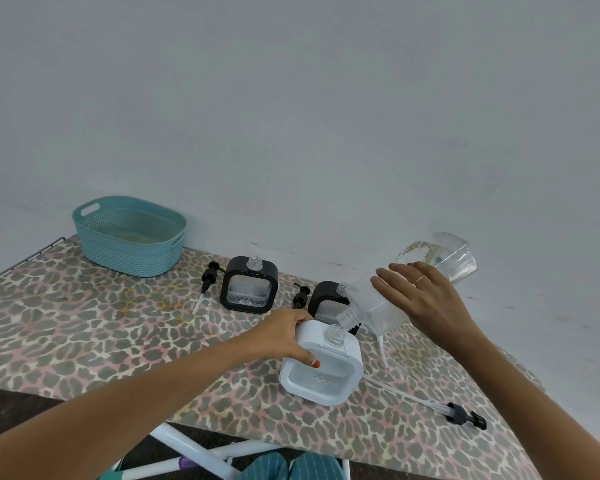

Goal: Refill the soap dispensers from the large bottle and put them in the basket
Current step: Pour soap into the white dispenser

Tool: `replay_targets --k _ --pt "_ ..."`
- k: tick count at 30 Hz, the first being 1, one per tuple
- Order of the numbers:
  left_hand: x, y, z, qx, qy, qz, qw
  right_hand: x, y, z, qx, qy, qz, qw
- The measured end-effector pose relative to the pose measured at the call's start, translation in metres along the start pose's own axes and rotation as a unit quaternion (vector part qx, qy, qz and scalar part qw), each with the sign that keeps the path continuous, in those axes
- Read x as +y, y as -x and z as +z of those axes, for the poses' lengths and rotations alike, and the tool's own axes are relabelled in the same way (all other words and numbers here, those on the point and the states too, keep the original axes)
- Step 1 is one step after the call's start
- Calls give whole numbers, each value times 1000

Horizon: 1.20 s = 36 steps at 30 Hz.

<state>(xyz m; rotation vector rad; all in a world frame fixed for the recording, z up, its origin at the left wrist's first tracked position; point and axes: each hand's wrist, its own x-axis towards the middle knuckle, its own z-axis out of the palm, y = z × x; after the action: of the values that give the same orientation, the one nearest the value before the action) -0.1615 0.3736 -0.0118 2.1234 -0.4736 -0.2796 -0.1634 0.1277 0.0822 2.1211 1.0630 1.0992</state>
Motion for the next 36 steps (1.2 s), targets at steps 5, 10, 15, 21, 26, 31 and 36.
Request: replay_targets --k 5,10,15,21,26,31,36 --pt "0 0 1 -1 8 -2 1000 0 1 -1 9 5 -9 1000" --pt "1 0 3 -5 12 -3 1000 -1 0 -2 6 5 -17 1000" --pt "1 -1 4 -8 13 -4 1000 -1 -2 -5 9 5 -24 1000" --pt "1 -3 4 -8 20 -7 1000 -1 -4 -7 5 17 -33 999" --pt "1 -3 5 -12 17 -9 1000 -2 -4 -10 5 19 -38 999" --pt "6 -6 7 -13 21 -6 1000 0 -5 -13 4 25 -41 999" --pt "11 -8 10 -19 20 0 1000 4 2 -14 -6 25 -23 999"
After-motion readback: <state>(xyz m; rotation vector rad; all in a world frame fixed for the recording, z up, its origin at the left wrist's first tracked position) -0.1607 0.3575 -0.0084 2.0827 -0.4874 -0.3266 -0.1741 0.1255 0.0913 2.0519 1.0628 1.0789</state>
